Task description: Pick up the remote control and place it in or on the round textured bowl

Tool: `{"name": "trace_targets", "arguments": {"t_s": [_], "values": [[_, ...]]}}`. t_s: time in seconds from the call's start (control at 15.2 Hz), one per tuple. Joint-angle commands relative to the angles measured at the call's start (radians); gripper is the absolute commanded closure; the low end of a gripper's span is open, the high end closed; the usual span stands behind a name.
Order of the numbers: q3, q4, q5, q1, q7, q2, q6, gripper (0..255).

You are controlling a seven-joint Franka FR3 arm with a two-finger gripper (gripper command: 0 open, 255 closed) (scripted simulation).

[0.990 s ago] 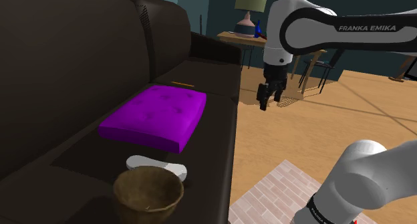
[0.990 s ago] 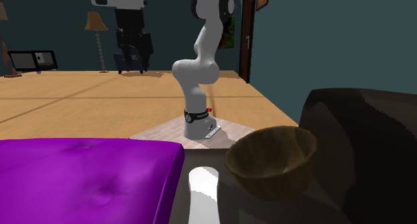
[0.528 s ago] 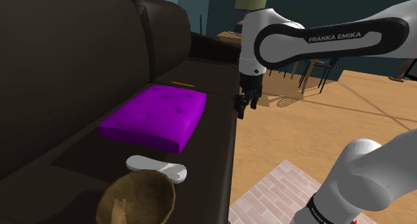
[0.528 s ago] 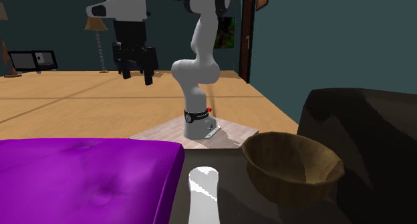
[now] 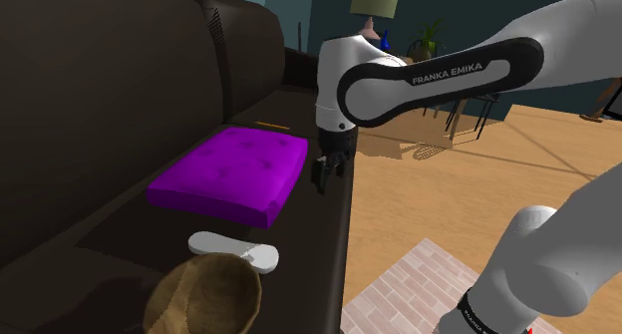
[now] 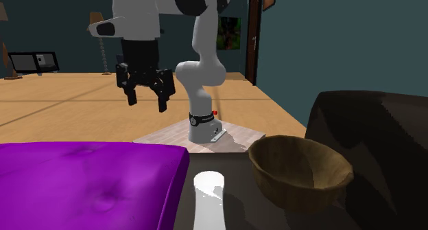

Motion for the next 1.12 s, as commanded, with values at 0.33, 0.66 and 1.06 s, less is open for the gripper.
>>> {"name": "trace_targets", "arguments": {"t_s": [0.33,0.66,1.06], "values": [[0.077,0.112,-0.020,0.051,0.021,0.203,0.111,0],[0.124,0.212,-0.062,0.092,0.044,0.351,0.168,0],[0.165,0.355,-0.134,0.157,0.074,0.530,0.210,0]]}}
